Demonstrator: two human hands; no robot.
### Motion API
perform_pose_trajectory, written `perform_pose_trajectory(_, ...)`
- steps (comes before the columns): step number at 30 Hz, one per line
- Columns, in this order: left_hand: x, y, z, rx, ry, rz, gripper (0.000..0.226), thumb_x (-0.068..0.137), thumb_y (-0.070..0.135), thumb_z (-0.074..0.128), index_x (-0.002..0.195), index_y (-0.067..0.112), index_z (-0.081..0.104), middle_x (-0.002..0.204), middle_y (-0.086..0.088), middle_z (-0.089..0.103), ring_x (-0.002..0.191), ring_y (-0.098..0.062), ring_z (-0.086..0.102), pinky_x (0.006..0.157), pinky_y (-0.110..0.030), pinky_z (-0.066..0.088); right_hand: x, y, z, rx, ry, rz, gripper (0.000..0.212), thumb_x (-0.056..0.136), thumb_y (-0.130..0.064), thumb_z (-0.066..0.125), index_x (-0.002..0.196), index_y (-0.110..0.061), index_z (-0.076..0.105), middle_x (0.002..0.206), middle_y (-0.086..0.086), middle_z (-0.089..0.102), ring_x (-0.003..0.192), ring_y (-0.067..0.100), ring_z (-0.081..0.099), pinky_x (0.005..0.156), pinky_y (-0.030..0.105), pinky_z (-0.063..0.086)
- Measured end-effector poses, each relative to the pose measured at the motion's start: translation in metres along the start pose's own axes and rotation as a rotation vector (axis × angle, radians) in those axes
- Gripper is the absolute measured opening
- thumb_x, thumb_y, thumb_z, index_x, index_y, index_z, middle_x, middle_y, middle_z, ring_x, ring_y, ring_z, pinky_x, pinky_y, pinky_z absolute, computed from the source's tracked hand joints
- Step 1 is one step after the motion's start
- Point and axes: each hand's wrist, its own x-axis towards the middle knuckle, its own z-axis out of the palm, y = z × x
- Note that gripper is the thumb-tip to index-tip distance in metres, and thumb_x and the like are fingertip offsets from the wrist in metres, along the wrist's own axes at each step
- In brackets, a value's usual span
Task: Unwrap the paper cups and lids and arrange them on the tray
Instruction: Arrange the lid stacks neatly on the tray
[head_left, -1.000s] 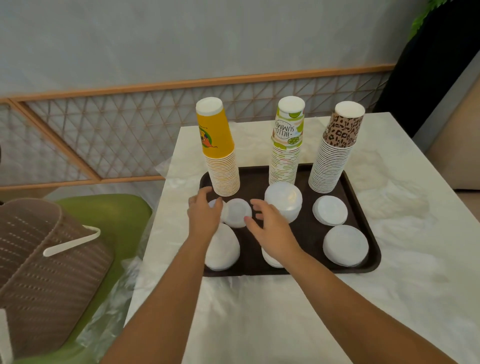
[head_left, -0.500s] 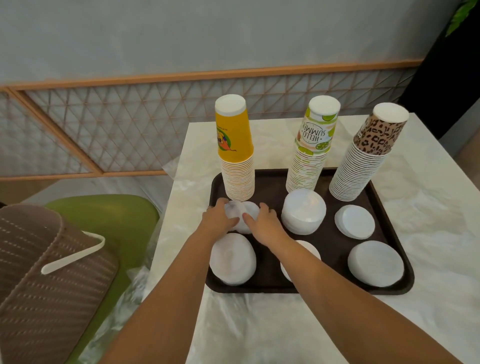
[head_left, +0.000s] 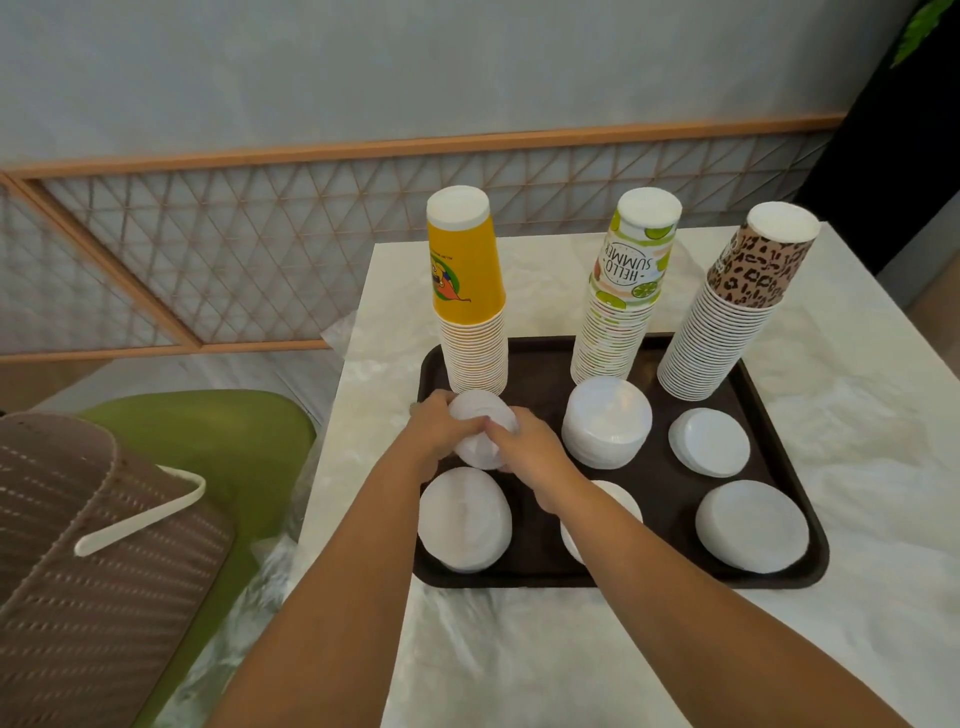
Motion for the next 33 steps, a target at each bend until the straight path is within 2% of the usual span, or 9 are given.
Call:
perform_pose_trajectory(4, -0.015, 0.009, 0.000, -0.151, 0.042, 0.076, 0.063, 0.082, 0.026, 0.071, 0.134, 0.012, 0.039, 0.132, -0.011, 0.048, 0.118, -0.028, 0.050, 0.098, -0.044, 0.049, -0.019, -0.005, -0.013, -0.159, 0.107, -0.216, 0.048, 0.098, -0.039, 0.042, 0.140, -0.016, 0.040, 0.133, 0.009, 0.050, 0.117, 0.022, 0.053, 0.094, 0.027, 0.043)
perform_pose_trajectory(6, -0.024, 0.015, -0.001, -0.290, 0.053, 0.090, 0.059, 0.082, 0.023, 0.071, 0.132, 0.012, 0.042, 0.129, -0.010, 0.050, 0.116, -0.027, 0.051, 0.096, -0.042, 0.050, -0.030, -0.002, -0.028, -0.115, 0.301, -0.410, 0.041, 0.097, -0.031, 0.049, 0.134, -0.016, 0.048, 0.129, 0.008, 0.051, 0.116, 0.021, 0.052, 0.095, 0.025, 0.039)
perform_pose_trajectory(8, -0.032, 0.020, -0.004, -0.435, 0.084, 0.061, 0.057, 0.083, 0.020, 0.070, 0.132, 0.012, 0.042, 0.128, -0.008, 0.050, 0.117, -0.026, 0.050, 0.096, -0.043, 0.050, -0.035, 0.005, -0.049, -0.081, 0.597, -0.564, 0.038, 0.091, -0.020, 0.060, 0.127, -0.013, 0.054, 0.125, 0.010, 0.052, 0.115, 0.025, 0.049, 0.095, 0.017, 0.028)
perform_pose_trajectory(10, -0.037, 0.023, -0.006, -0.556, 0.112, 0.029, 0.056, 0.084, 0.019, 0.069, 0.132, 0.011, 0.042, 0.127, -0.007, 0.049, 0.117, -0.026, 0.050, 0.096, -0.042, 0.050, -0.029, 0.015, -0.070, -0.125, 0.769, -0.504, 0.047, 0.086, -0.018, 0.065, 0.130, -0.012, 0.050, 0.130, 0.014, 0.048, 0.120, 0.030, 0.043, 0.096, 0.020, 0.024)
perform_pose_trajectory(11, -0.038, 0.023, -0.007, -0.602, 0.119, 0.024, 0.055, 0.084, 0.019, 0.068, 0.132, 0.011, 0.042, 0.126, -0.007, 0.049, 0.117, -0.027, 0.049, 0.093, -0.041, 0.051, -0.023, 0.020, -0.079, -0.129, 0.752, -0.401, 0.052, 0.087, -0.019, 0.064, 0.135, -0.013, 0.044, 0.136, 0.015, 0.043, 0.125, 0.031, 0.039, 0.101, 0.026, 0.025)
perform_pose_trajectory(13, -0.040, 0.024, -0.009, -0.669, 0.130, 0.020, 0.053, 0.085, 0.018, 0.067, 0.130, 0.011, 0.042, 0.124, -0.006, 0.048, 0.117, -0.027, 0.049, 0.088, -0.038, 0.051, -0.010, 0.029, -0.092, -0.113, 0.585, -0.153, 0.061, 0.091, -0.025, 0.059, 0.144, -0.013, 0.030, 0.146, 0.016, 0.033, 0.132, 0.033, 0.034, 0.107, 0.040, 0.030)
perform_pose_trajectory(15, -0.041, 0.024, -0.011, -0.699, 0.145, 0.011, 0.054, 0.085, 0.018, 0.067, 0.131, 0.011, 0.041, 0.124, -0.005, 0.047, 0.116, -0.026, 0.048, 0.088, -0.039, 0.050, -0.002, 0.036, -0.095, -0.108, 0.399, 0.028, 0.063, 0.094, -0.030, 0.054, 0.147, -0.013, 0.023, 0.147, 0.015, 0.033, 0.132, 0.034, 0.037, 0.104, 0.043, 0.036)
perform_pose_trajectory(17, -0.041, 0.024, -0.012, -0.704, 0.158, -0.002, 0.057, 0.084, 0.019, 0.068, 0.134, 0.012, 0.040, 0.126, -0.005, 0.047, 0.116, -0.026, 0.048, 0.092, -0.041, 0.050, 0.000, 0.039, -0.093, -0.076, 0.307, 0.094, 0.060, 0.096, -0.032, 0.051, 0.146, -0.013, 0.023, 0.143, 0.015, 0.039, 0.127, 0.033, 0.043, 0.100, 0.043, 0.043)
perform_pose_trajectory(33, -0.047, 0.006, -0.034, -0.770, 0.205, 0.038, 0.058, 0.084, 0.019, 0.068, 0.134, 0.008, 0.040, 0.131, -0.011, 0.051, 0.117, -0.027, 0.053, 0.094, -0.042, 0.051, 0.002, -0.008, -0.004, -0.206, 0.067, -0.033, 0.056, 0.096, -0.036, 0.050, 0.143, -0.013, 0.029, 0.139, 0.015, 0.041, 0.123, 0.029, 0.047, 0.092, 0.033, 0.042)
